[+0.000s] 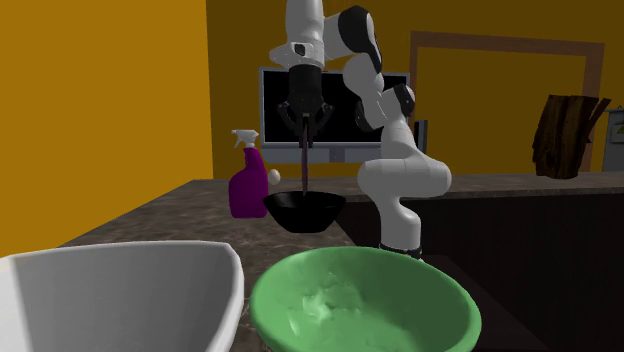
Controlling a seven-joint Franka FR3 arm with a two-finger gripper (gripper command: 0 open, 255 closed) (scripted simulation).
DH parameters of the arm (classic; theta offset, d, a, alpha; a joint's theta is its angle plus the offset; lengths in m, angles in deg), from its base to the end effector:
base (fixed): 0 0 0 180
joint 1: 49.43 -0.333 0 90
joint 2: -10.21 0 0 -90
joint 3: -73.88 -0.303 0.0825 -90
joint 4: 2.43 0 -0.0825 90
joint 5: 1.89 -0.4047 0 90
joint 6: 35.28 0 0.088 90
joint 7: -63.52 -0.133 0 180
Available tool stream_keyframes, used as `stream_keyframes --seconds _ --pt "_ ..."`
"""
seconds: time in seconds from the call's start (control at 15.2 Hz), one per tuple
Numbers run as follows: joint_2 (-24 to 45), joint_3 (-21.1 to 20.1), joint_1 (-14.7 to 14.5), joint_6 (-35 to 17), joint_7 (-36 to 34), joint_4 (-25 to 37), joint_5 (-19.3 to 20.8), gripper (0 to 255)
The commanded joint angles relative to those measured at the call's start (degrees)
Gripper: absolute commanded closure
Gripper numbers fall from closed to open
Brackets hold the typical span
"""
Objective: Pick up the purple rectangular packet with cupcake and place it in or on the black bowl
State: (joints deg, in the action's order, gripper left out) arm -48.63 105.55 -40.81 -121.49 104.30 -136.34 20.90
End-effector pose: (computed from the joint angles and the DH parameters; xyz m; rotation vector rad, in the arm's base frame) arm 0.1763 -0.2851 0.5663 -3.1217 -0.2761 -0.1964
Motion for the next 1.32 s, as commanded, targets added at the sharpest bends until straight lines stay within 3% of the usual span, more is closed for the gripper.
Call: stream_keyframes --seconds 0.0,0.46,0.53,0.86,1.12,1.25 --pt "-0.53 0.53 0.27 -1.17 -0.02 -1.63 0.52 255" --pt "-0.53 0.53 0.27 -1.17 -0.03 -1.63 0.52 255" --pt "-0.53 0.53 0.27 -1.17 -0.03 -1.63 0.52 0" --pt "-0.53 0.53 0.27 -1.17 -0.03 -1.63 0.52 0" --pt "1.97 -1.46 -0.77 4.8 0.76 6.78 -1.49 0" --pt "1.97 -1.46 -0.77 4.8 0.76 6.77 -1.49 0"
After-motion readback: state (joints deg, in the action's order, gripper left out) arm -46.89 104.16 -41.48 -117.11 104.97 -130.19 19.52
